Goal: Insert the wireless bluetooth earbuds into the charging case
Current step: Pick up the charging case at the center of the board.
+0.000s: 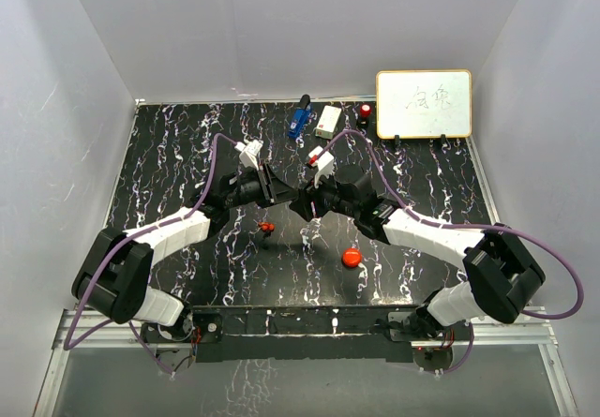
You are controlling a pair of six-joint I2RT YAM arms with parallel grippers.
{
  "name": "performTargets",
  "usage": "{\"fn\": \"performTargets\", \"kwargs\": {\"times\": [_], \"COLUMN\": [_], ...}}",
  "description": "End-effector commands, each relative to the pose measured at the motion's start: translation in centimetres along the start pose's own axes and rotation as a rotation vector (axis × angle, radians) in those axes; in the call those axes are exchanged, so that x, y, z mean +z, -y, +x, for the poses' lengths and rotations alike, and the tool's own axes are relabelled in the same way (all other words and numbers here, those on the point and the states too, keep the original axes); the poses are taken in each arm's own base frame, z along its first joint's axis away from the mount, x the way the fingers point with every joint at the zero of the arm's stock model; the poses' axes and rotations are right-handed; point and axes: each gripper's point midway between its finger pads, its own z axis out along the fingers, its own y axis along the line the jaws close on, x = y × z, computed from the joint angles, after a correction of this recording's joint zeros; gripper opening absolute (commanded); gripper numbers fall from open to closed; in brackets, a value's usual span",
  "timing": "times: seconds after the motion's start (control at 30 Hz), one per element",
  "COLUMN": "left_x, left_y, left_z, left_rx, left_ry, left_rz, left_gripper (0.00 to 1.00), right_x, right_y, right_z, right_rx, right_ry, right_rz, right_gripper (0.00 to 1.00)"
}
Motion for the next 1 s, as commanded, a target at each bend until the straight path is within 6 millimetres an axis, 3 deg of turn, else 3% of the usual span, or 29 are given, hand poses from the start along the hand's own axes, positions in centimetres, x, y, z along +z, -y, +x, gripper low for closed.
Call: {"fn": "performTargets", "kwargs": {"times": [0.0,0.07,0.17,0.2,0.3,0.57,0.77,0.97], "left_x": [-0.6,-0.6,-0.5,-0.5,-0.9,-0.8,-0.7,-0.8], "left_y": [1.4,1.4,1.2,1.1,1.6,2.2,2.3,2.3], "left_z": [-0.5,-0.5,-0.7,-0.7,-1.5,-2.5,-2.5,-2.6], "left_rx": [0.027,0.026,0.021,0.02,0.039,0.047,0.036,0.033], "left_ry": [0.01,0.012,0.02,0.024,0.049,0.077,0.074,0.08], "left_rz": [0.028,0.027,0.014,0.007,-0.002,0.004,0.02,0.008], "left_gripper": [0.04,0.0,0.0,0.0,0.0,0.0,0.0,0.0], "right_x": [-0.6,-0.6,-0.7,-0.8,-2.0,-6.1,-5.7,-5.3], "right_y": [0.3,0.4,0.6,0.7,1.3,4.1,4.6,3.7], "right_z": [-4.1,-4.1,-4.3,-4.3,-4.6,-5.4,-4.8,-4.5], "right_rx": [-0.03,-0.027,-0.019,-0.015,-0.007,0.049,0.086,0.047], "right_ry": [0.127,0.128,0.133,0.13,0.131,0.148,0.119,0.1], "right_rz": [0.025,0.029,0.044,0.054,0.105,0.317,0.347,0.288], "right_gripper": [0.34,0.38,0.79,0.86,0.96,0.98,0.98,0.98]}}
